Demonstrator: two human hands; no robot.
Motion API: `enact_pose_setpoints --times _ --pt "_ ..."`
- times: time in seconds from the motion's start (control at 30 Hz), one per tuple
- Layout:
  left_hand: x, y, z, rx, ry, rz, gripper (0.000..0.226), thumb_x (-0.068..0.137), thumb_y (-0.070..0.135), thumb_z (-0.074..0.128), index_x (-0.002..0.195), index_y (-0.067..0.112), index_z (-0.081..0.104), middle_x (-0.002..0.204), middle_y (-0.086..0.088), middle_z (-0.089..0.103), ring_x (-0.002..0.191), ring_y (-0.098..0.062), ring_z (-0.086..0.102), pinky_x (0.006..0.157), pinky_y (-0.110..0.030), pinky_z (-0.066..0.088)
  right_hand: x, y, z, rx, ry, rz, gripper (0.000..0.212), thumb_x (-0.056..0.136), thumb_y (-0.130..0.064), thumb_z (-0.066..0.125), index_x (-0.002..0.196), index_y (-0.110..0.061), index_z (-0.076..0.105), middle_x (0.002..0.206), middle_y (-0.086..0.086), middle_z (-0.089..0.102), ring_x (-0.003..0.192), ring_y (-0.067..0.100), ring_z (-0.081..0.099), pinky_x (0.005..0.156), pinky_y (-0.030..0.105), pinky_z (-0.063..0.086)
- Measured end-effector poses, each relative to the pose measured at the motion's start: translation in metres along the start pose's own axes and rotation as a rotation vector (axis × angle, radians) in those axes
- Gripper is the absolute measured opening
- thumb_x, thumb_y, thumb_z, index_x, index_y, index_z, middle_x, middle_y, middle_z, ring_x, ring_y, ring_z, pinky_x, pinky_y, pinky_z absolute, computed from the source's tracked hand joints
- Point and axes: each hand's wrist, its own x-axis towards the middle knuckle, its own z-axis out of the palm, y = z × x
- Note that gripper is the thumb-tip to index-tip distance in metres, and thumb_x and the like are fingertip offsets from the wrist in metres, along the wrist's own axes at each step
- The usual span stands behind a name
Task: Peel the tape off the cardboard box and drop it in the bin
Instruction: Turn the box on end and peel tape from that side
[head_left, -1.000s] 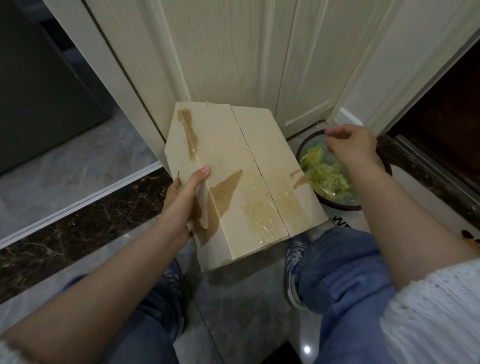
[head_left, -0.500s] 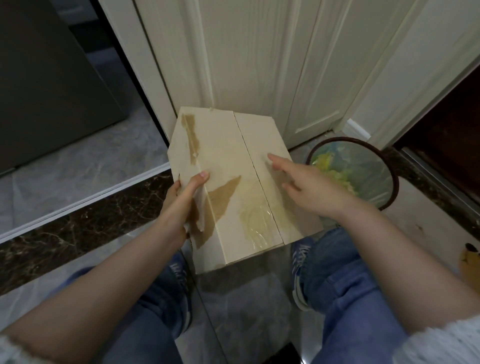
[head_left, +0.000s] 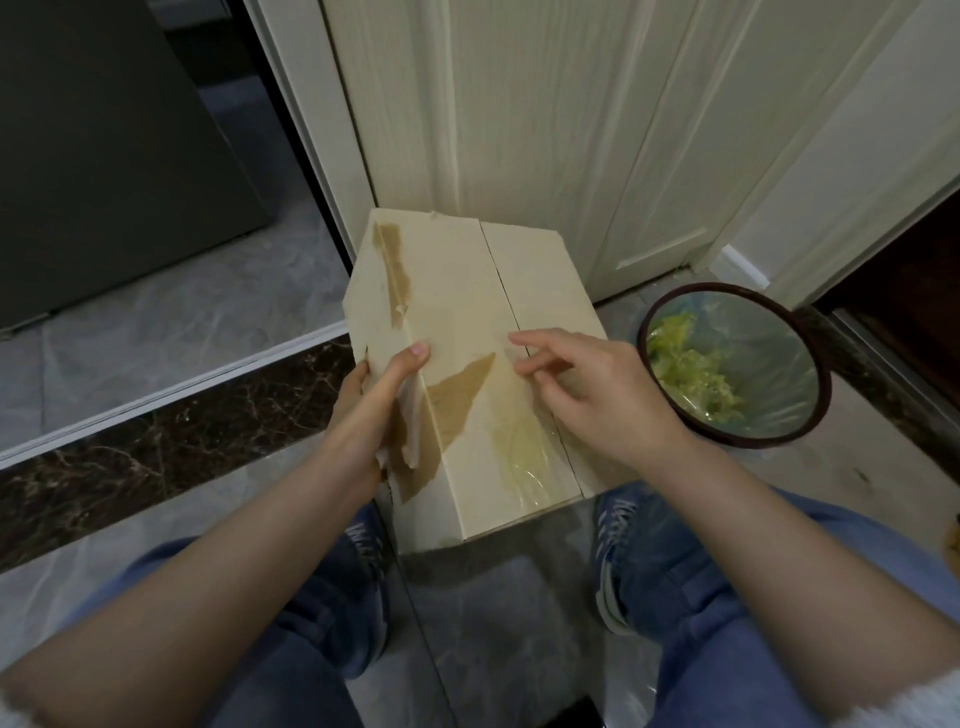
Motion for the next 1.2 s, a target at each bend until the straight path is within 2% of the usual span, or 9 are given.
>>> enact_pose_setpoints --times 0.17,0.3,0.47,0.53,0.7,0.83,0.93,1.07,1.2 --pt "0.007 0.003 -0.001 -0.027 0.011 -0.058 0.081 0.075 0.064 0.072 0.147 0.037 0.046 0.116 0.008 0.059 0.101 -0.019 0.057 0.093 -0.050 0.049 0.007 0.000 0.004 -0.127 0.009 -0.045 0.048 0.087 -0.001 0.063 0.134 -0.012 0.060 0.116 -0.003 0.064 0.110 0.012 0.056 0.101 0.018 0.041" --pt "0.007 0.004 0.001 -0.060 0.028 -0.066 0.072 0.083 0.059 0.069 0.147 0.037 0.045 0.104 0.012 0.056 0.094 -0.015 0.055 0.093 -0.047 0.046 0.007 -0.001 0.004 -0.130 0.037 0.012 0.058 0.089 -0.003 0.063 0.144 -0.014 0.050 0.130 -0.003 0.062 0.124 0.012 0.052 0.109 0.022 0.038" --pt "0.003 0.005 0.002 -0.077 0.034 -0.064 0.068 0.085 0.057 0.068 0.146 0.035 0.046 0.099 0.013 0.054 0.089 -0.011 0.054 0.084 -0.041 0.046 0.006 -0.001 0.003 -0.089 0.028 0.072 0.064 0.089 -0.007 0.064 0.149 -0.020 0.044 0.126 -0.011 0.066 0.124 0.005 0.052 0.108 0.013 0.034" --pt "0.003 0.006 0.001 -0.076 0.031 -0.066 0.065 0.084 0.057 0.068 0.142 0.035 0.048 0.100 0.013 0.055 0.089 -0.011 0.055 0.078 -0.038 0.048 0.006 -0.002 0.002 -0.090 0.054 0.053 0.062 0.088 -0.006 0.065 0.146 -0.018 0.048 0.122 -0.011 0.068 0.122 0.007 0.055 0.108 0.023 0.041" --pt "0.002 0.006 0.000 -0.077 0.032 -0.068 0.074 0.083 0.058 0.069 0.148 0.034 0.045 0.101 0.013 0.054 0.090 -0.011 0.054 0.083 -0.041 0.046 0.007 -0.002 0.005 -0.080 0.091 -0.005 0.057 0.086 -0.005 0.069 0.140 -0.017 0.055 0.113 -0.009 0.071 0.113 0.013 0.060 0.100 0.042 0.049" --pt "0.001 0.006 0.000 -0.071 0.012 -0.063 0.083 0.072 0.060 0.073 0.147 0.035 0.047 0.105 0.012 0.058 0.094 -0.012 0.056 0.089 -0.042 0.047 0.007 -0.002 0.005 -0.077 0.101 -0.016 0.056 0.084 -0.003 0.070 0.137 -0.015 0.058 0.105 -0.008 0.070 0.106 0.015 0.062 0.097 0.040 0.051" --pt "0.000 0.006 0.000 -0.063 -0.009 -0.050 0.093 0.062 0.062 0.074 0.147 0.034 0.047 0.108 0.013 0.059 0.096 -0.012 0.057 0.081 -0.038 0.048 0.008 -0.001 0.006 -0.109 0.052 -0.007 0.056 0.085 -0.005 0.068 0.138 -0.016 0.056 0.105 -0.009 0.067 0.105 0.013 0.058 0.098 0.037 0.049" --pt "0.004 0.002 -0.002 -0.038 -0.009 -0.043 0.112 0.053 0.065 0.077 0.154 0.035 0.038 0.114 0.014 0.056 0.102 -0.014 0.054 0.102 -0.051 0.045 0.010 0.002 0.006 -0.230 -0.105 -0.024 0.057 0.087 -0.009 0.059 0.142 -0.020 0.046 0.109 -0.009 0.055 0.106 0.014 0.049 0.097 0.037 0.044" --pt "0.006 -0.002 -0.003 -0.017 -0.016 -0.052 0.120 0.049 0.067 0.079 0.155 0.035 0.033 0.122 0.010 0.055 0.114 -0.024 0.052 0.109 -0.058 0.040 0.011 0.002 0.007 -0.301 -0.194 -0.011 0.059 0.089 -0.012 0.053 0.145 -0.021 0.039 0.109 -0.011 0.046 0.103 0.013 0.044 0.094 0.036 0.042"
